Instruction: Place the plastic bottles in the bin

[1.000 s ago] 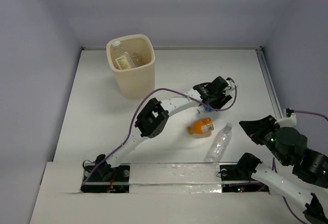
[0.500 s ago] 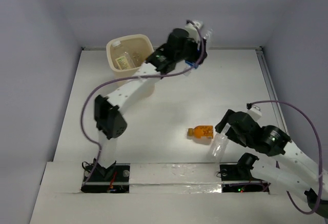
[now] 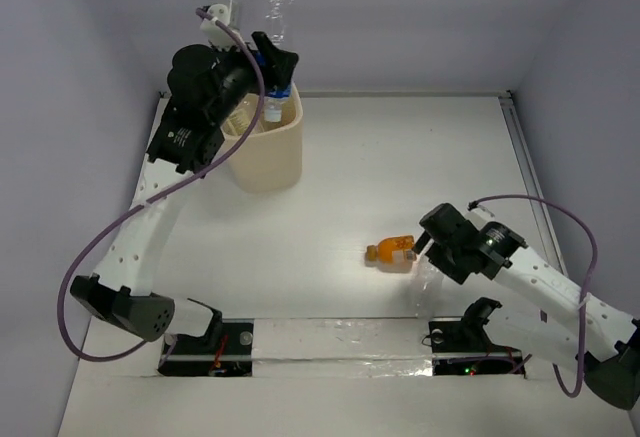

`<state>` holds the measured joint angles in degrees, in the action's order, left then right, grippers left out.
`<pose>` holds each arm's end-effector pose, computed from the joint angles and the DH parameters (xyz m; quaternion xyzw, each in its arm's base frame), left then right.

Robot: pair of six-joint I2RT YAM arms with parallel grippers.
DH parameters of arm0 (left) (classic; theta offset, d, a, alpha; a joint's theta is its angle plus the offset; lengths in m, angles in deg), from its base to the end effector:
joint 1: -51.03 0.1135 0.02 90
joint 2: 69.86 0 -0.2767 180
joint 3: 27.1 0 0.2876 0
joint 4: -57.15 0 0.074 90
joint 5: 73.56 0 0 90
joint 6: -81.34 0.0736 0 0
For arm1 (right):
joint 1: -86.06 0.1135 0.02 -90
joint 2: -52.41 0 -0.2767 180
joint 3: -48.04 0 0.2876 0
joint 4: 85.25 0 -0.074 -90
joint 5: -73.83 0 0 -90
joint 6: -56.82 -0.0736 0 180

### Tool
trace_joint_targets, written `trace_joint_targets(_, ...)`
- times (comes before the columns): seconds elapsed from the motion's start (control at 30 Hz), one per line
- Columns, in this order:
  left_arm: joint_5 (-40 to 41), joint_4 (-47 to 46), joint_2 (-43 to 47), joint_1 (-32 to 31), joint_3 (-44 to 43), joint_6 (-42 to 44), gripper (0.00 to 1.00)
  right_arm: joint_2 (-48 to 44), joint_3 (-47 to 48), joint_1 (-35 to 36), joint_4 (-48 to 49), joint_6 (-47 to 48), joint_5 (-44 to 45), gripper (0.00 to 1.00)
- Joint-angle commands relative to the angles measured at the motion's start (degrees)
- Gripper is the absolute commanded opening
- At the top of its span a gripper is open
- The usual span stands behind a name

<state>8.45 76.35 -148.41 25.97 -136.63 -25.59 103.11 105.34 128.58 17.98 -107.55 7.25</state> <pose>0.3176 -0.1598 0.5627 0.0985 0.6239 -0.3184 0.7069 0.1513 0.0990 0.2275 0.2983 0.9180 0.0390 0.2586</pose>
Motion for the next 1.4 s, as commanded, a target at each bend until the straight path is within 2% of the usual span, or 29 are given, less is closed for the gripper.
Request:
trace_joint_targets(0.0,-1.68,-1.0,-0.12,6.41,4.32,-2.14,0.46,0.89,-3.58,-4.9,7.32,-1.39,-5.99,0.82)
trace_joint_targets(0.1,2.07,-3.2,-0.12,10.2,7.93,-1.44,0.46,1.42,-8.16,-7.71,11.2,-2.35,-8.29,0.88)
trace_joint_targets(0.2,0.7,-6.45,-1.17,12.49,9.34,-3.55,0.46,2.56,-8.52,-9.2,11.29,-4.2,-9.0,0.94)
trace_joint_targets(0.4,1.04,-8.56,-5.13,13.54,6.0,-4.43,0.47,9.84,-10.71,-9.74,15.85,-6.4,-13.12,0.95)
trace_joint_targets(0.53,1.75,-11.19,-5.92,14.15,7.48,-4.87,0.47,15.74,-7.21,-9.74,17.53,-4.47,-14.02,0.94)
trace_joint_targets(0.77,3.06,-17.86,-6.97,14.16,13.63,-4.69,0.48,20.93,-3.6,-9.74,16.57,-0.96,-14.19,0.74)
trace_joint_targets(0.9,3.15,-22.36,-7.76,14.16,18.29,-4.34,0.58,20.67,-3.42,-9.74,15.25,0.63,-13.58,0.5)
trace_joint_targets(0.93,3.07,-22.89,-8.11,14.16,19.61,-4.34,0.67,20.32,-3.51,-9.74,14.9,1.06,-13.4,0.48)
trace_joint_targets(1.0,3.07,-23.5,-8.38,14.16,20.23,-4.17,0.75,18.48,-3.24,-9.74,12.71,2.29,-11.83,0.41)
trace_joint_targets(1.03,2.98,-23.42,-8.38,14.16,20.5,-4.08,0.8,17.6,-2.11,-9.74,11.65,2.91,-11.04,0.4)
trace_joint_targets(1.13,2.63,-23.33,-6.9,13.64,20.85,-3.99,0.85,12.95,1.31,-9.74,7.09,6.16,-9.53,0.37)
trace_joint_targets(1.27,1.31,-22.37,-3.03,12.49,21.03,-4.6,0.85,3.99,11.57,-9.74,3.47,10.9,-9.44,0.35)
trace_joint_targets(1.33,0.96,-21.75,-0.14,11.09,21.12,-5.04,0.84,1.61,16.24,-9.74,4.87,12.48,-9.18,0.34)
trace_joint_targets(1.37,0.78,-21.49,0.92,10.13,21.12,-5.48,0.83,2.29,21.84,-9.74,6.53,14.32,-9.01,0.34)
